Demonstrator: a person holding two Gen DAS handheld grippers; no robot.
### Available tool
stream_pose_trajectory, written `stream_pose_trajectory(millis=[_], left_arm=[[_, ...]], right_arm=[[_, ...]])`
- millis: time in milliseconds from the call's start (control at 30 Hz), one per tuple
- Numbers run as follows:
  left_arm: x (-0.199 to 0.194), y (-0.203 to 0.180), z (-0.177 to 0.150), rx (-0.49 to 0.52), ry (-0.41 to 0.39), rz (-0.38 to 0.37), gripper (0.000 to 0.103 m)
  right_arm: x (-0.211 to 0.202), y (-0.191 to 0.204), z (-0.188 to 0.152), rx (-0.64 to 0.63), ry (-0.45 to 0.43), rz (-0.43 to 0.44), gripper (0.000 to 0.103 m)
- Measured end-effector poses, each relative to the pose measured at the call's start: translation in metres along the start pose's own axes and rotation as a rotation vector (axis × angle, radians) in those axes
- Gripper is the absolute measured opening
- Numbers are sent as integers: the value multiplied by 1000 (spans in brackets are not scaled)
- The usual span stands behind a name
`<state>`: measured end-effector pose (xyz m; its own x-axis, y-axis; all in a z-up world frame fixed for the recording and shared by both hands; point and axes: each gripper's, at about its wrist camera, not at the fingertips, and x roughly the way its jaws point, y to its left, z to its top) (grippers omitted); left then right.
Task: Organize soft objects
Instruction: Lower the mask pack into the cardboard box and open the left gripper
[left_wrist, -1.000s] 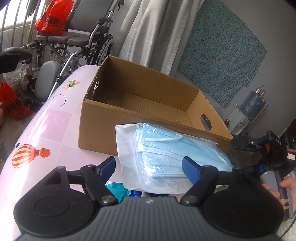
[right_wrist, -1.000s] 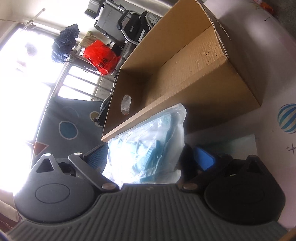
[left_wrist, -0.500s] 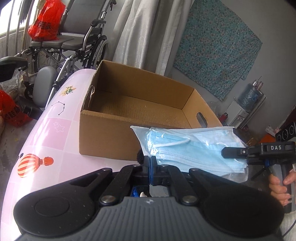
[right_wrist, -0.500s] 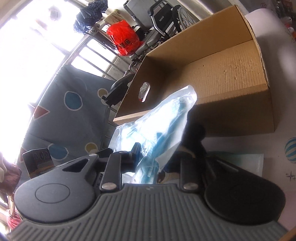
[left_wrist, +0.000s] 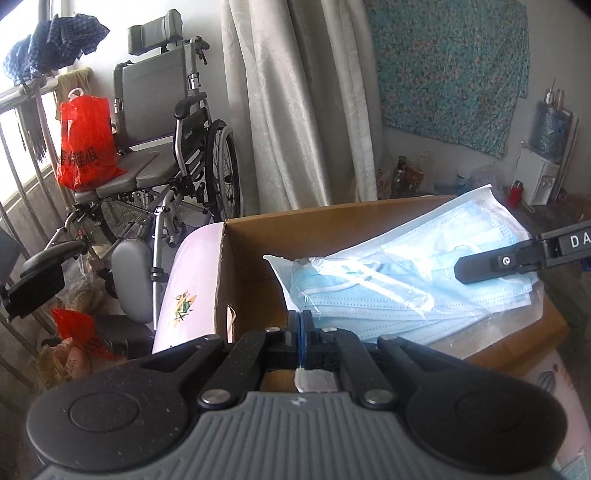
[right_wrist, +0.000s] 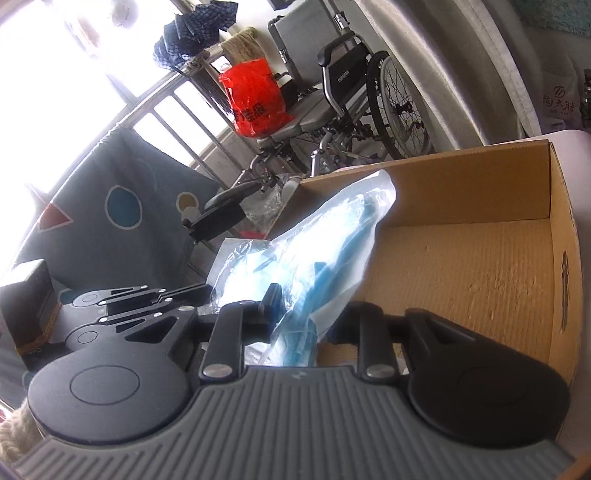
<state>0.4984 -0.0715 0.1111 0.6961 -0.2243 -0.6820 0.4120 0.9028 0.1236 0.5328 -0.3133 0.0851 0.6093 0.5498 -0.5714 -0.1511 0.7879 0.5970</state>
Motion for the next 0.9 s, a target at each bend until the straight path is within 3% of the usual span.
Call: stream_pose_trajectory(millis=[133,267,367,433,467,567,633,700,767,800,833,900], left_arm=[[76,-7,28,123,41,149,1],[135,-7,36,169,85,224,1],[163,-5,32,203,92,283,1],[175,-4,32,205,111,325,3],[181,-1,33,208,115,342,4],[188,4,36,185,125,327,5],[186,7,38,167,124,326,7],[182,8,39,151,140,302,16],[175,7,40,149,169,269,25],[171,5,39,155,198,236,26],[168,2,36,174,223,184,27],[166,-7,28,207,304,97,27]], right_arm=[[78,-33,34,137,59,-41,23],[144,-60,44,148,80,-174,29],[179,-79,41,228,107,-223,45],[196,-85,40,224,166,-252,71],[200,-86,39,214,192,-289,80],[204,-81,40,130,202,-394,83],[200,-78,42,95,202,-410,87],[194,-79,42,107,202,-400,99],[191,-82,36,134,222,-364,95],[190,-85,34,161,235,-348,80],[189,-87,31,181,244,-344,58],[188,-93,21,208,262,-344,49]])
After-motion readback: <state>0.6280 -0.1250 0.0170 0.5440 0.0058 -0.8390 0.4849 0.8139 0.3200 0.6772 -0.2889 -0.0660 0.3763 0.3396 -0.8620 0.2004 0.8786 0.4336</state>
